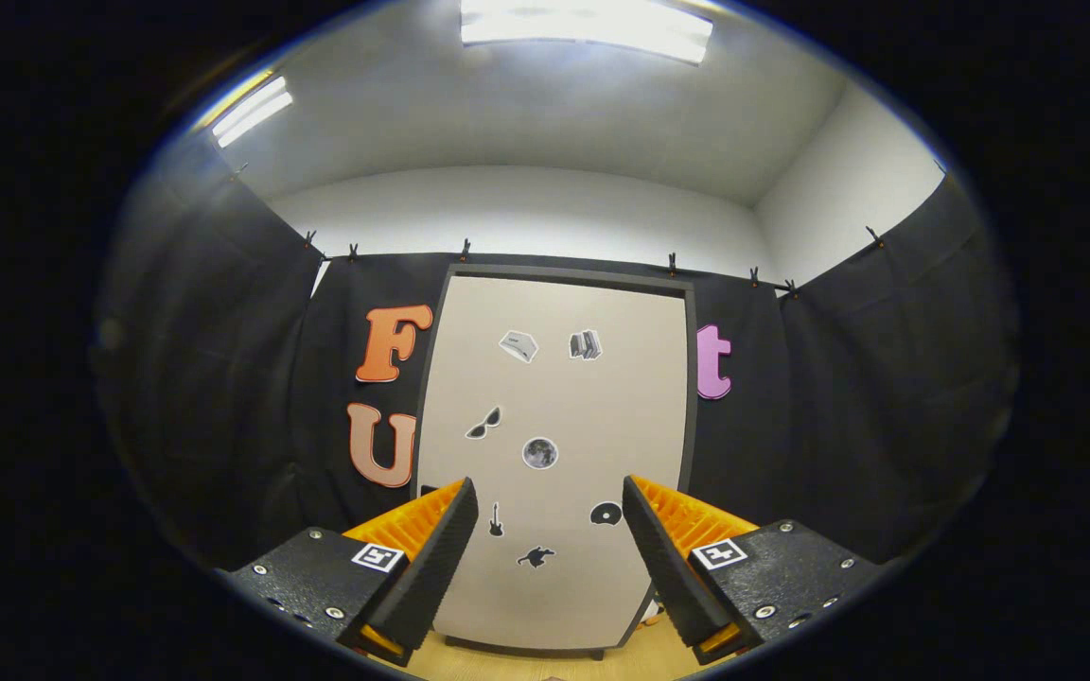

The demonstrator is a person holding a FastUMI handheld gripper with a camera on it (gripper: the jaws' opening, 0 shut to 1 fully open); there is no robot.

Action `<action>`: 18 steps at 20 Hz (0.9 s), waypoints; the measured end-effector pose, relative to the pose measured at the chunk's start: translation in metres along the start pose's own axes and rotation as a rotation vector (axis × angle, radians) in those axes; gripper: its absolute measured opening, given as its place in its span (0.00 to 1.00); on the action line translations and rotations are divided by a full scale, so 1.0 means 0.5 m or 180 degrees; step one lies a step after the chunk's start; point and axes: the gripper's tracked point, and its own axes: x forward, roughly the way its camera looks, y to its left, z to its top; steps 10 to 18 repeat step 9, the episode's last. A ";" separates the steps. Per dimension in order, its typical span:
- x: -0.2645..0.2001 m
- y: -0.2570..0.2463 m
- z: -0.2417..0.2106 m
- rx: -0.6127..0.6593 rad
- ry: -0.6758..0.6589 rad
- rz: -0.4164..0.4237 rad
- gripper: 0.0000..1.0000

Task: Open the shoe cabinet door, grab the shoes and put them into the shoe cabinet, then close the shoe cabinet door.

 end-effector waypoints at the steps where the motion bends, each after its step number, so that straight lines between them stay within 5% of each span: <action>1: 0.001 0.001 -0.001 0.0003 0.0005 -0.0001 0.95; 18: -0.004 0.008 -0.006 -0.0065 -0.0009 0.0003 0.95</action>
